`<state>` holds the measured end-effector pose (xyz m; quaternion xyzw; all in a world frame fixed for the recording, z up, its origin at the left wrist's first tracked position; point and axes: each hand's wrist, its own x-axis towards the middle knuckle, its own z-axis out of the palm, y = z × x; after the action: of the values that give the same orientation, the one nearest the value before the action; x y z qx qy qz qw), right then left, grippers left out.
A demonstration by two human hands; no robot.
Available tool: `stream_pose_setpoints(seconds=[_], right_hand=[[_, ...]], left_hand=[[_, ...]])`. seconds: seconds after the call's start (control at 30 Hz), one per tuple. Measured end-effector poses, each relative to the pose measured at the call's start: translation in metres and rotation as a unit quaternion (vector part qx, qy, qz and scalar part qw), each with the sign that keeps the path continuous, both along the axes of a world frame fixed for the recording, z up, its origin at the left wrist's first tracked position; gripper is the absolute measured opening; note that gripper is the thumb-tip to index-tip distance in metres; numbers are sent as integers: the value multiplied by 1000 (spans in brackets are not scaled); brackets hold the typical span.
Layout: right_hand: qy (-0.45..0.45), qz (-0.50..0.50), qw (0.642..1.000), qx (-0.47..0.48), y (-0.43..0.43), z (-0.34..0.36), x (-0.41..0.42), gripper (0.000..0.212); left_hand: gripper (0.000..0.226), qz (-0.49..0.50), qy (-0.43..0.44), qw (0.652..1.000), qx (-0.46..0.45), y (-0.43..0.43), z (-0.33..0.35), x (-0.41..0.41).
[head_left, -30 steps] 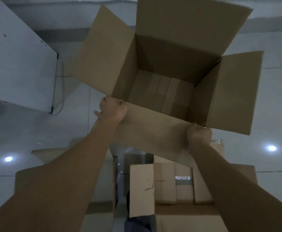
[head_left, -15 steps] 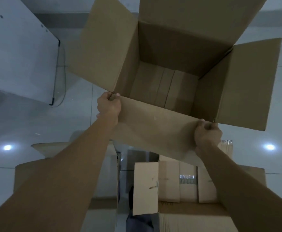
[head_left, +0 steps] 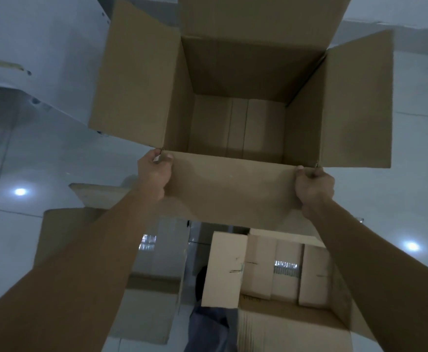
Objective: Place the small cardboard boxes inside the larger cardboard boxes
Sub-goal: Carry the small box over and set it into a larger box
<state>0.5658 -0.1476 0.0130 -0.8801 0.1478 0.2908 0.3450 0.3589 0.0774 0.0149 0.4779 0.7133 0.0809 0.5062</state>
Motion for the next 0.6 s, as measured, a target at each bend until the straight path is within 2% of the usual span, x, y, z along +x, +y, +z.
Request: stream_pose_setpoints(seconds=[0.2, 0.37, 0.47, 0.6], right_hand=[[-11, 22, 999, -22, 6, -2, -25, 41], [-23, 66, 996, -60, 7, -5, -28, 49], [-16, 103, 990, -91, 6, -2, -30, 57], [-36, 127, 981, -146, -3, 13, -39, 65]], left_hand=[[43, 16, 21, 999, 21, -3, -2, -28], [46, -12, 41, 999, 30, 1, -3, -33], [58, -40, 50, 998, 28, -2, -2, -32], [79, -107, 129, 985, 29, -14, 7, -43]])
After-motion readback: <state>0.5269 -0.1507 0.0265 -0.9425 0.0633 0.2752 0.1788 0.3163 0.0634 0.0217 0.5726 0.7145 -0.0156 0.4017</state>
